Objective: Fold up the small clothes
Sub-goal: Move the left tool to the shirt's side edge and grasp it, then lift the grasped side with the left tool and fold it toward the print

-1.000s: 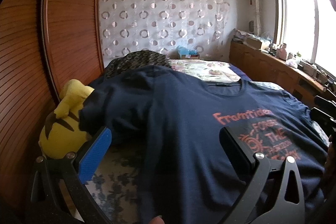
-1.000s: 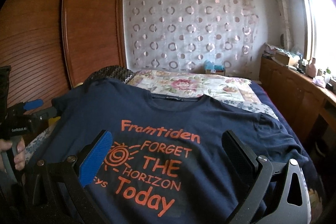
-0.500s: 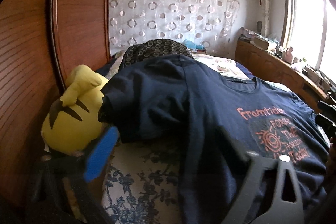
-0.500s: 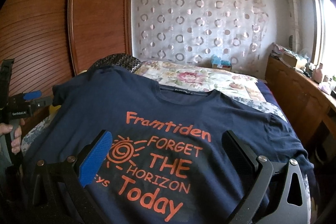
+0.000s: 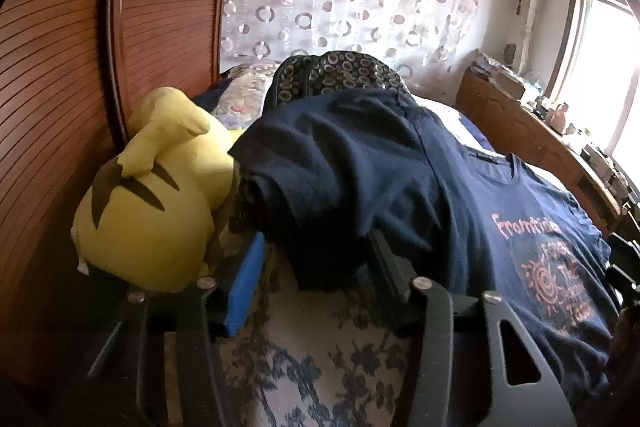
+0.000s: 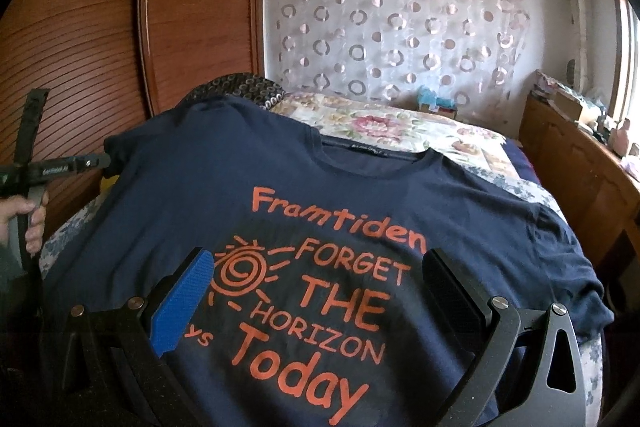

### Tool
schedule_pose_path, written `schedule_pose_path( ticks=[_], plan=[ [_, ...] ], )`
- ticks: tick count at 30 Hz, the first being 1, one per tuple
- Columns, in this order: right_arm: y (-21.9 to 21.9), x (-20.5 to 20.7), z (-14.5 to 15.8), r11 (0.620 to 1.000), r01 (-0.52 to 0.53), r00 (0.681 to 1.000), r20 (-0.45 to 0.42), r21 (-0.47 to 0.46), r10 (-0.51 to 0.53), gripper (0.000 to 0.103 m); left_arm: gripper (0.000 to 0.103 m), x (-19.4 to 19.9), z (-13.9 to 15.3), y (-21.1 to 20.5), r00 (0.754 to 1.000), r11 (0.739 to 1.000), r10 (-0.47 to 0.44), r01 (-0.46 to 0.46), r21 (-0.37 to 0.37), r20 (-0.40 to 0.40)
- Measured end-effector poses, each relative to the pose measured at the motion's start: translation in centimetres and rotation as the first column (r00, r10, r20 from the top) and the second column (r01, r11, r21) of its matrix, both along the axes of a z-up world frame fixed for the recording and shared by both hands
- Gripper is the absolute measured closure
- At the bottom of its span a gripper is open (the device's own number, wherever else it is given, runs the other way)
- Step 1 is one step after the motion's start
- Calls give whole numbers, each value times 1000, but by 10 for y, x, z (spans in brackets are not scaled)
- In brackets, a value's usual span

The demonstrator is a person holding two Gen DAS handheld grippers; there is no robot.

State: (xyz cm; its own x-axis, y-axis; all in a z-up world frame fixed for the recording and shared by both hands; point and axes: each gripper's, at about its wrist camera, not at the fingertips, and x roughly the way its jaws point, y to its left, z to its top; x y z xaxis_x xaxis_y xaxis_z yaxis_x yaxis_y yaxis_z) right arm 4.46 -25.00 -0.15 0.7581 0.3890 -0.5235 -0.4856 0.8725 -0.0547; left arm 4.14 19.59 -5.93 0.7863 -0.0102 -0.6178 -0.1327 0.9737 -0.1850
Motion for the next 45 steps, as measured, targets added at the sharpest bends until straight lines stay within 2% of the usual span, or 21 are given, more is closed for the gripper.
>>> schedule_pose_path(
  ticks=[2,5,10,11,14,20,26,32,36,45],
  plan=[
    [0,0,1,1000,-4,1000,-3,0,4,0,53,5,4,4,1000,1000,3,-3,-5,7],
    [2,-1,3,1000,-11,1000,-3,0,11,0,62,13,10,9,1000,1000,3,-3,-8,18],
    [0,-6,3,1000,-16,1000,2,3,16,0,63,23,9,9,1000,999,20,-20,30,-9],
    [-1,-7,3,1000,-16,1000,1,5,16,0,68,22,9,8,1000,999,18,-18,30,-4],
    [-3,-8,2,1000,-20,1000,-8,12,20,0,76,14,11,4,1000,998,22,-23,55,16],
    [-4,-8,3,1000,-20,1000,-2,20,20,0,87,5,13,3,999,999,4,-6,39,47],
    [-3,-7,1,1000,-18,1000,-1,22,18,0,89,0,28,0,995,997,24,-31,65,92],
    [-5,-7,1,999,-9,1000,-5,31,9,0,89,-3,23,-5,997,997,0,-5,72,72],
    [-6,-8,-1,999,-6,1000,-9,36,6,0,93,-7,16,-13,998,998,-19,15,68,56],
    [-7,-9,-1,999,-3,1000,-12,33,4,0,93,7,11,-7,999,994,26,-30,104,35]
  ],
)
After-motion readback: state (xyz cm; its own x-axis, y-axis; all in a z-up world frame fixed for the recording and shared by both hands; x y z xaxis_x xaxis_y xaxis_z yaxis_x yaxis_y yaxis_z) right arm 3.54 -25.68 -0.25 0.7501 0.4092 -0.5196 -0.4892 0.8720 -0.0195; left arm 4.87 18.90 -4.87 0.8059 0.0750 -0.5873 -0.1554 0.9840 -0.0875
